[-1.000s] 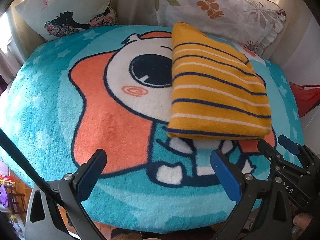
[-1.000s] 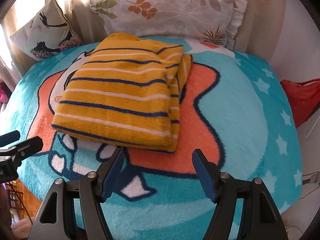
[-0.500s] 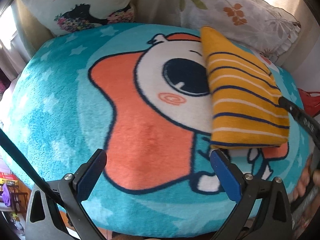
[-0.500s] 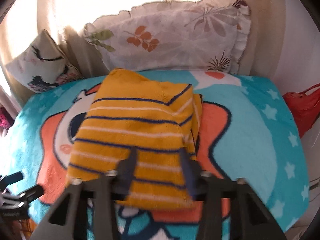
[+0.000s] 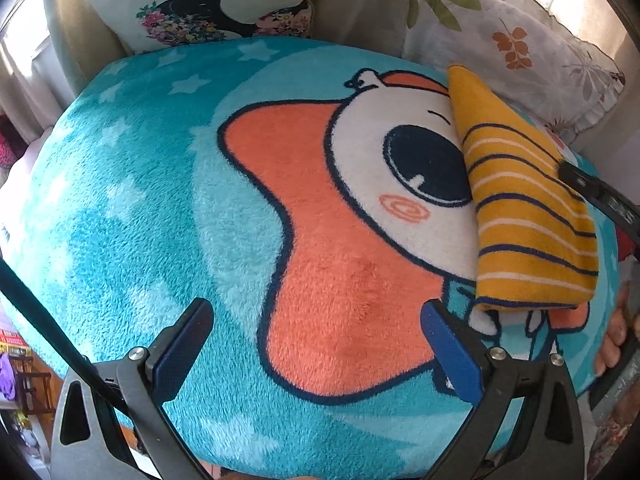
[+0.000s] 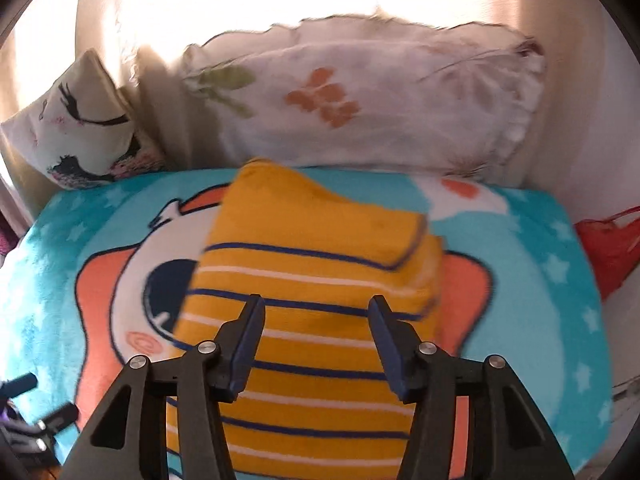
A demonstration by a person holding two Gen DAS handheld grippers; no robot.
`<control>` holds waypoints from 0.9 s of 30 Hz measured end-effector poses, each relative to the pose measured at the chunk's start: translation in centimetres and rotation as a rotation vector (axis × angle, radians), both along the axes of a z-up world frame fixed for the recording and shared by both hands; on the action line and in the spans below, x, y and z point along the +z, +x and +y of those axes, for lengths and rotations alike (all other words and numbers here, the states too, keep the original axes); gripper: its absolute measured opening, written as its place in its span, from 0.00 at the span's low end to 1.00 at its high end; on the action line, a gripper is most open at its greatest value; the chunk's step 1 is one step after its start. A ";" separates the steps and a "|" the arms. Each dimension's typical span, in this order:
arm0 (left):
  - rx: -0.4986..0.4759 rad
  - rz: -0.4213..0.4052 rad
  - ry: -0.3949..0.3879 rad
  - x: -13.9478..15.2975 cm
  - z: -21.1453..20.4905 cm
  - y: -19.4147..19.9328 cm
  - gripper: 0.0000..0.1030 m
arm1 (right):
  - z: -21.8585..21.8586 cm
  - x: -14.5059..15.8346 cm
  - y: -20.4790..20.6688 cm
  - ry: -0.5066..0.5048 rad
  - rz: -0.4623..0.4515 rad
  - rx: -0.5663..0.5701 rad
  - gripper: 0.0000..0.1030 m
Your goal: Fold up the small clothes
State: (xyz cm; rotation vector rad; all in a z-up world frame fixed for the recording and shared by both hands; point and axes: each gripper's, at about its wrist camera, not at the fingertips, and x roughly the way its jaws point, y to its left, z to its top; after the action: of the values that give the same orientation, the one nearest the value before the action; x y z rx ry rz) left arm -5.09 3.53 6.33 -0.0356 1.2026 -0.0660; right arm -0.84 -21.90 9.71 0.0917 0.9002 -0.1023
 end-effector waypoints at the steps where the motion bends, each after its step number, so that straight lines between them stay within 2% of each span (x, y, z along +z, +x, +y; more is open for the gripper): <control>1: -0.009 0.000 0.002 0.0 -0.1 -0.1 1.00 | 0.4 -0.2 0.4 0.016 -0.001 0.005 0.56; 4: -0.028 0.006 0.005 -0.2 -0.1 -0.1 1.00 | 1.8 -1.6 0.8 0.051 0.034 -0.003 0.52; 6: -0.026 0.011 0.003 -0.3 0.3 0.0 1.00 | 2.8 -2.6 0.5 0.025 0.056 0.010 0.52; 9: -0.017 0.015 -0.007 -0.4 1.0 0.2 1.00 | 3.7 -3.2 -1.3 -0.043 0.065 0.032 0.52; 15: -0.037 0.008 -0.015 -0.3 1.2 0.6 1.00 | 2.7 -5.8 -5.7 -0.006 0.187 -0.002 0.54; 21: -0.106 -0.011 -0.010 0.1 0.1 0.7 1.00 | 2.4 -4.7 -8.6 -0.007 0.180 -0.060 0.57; 27: -0.131 -0.021 -0.006 0.2 0.5 0.5 1.00 | 3.8 -4.0 -9.4 -0.059 0.163 -0.070 0.62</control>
State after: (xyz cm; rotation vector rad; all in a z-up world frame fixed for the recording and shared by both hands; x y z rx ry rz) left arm -4.55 4.00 6.53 0.0385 1.1833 -0.1844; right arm -10.19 -18.06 5.71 0.0603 1.0562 -0.2043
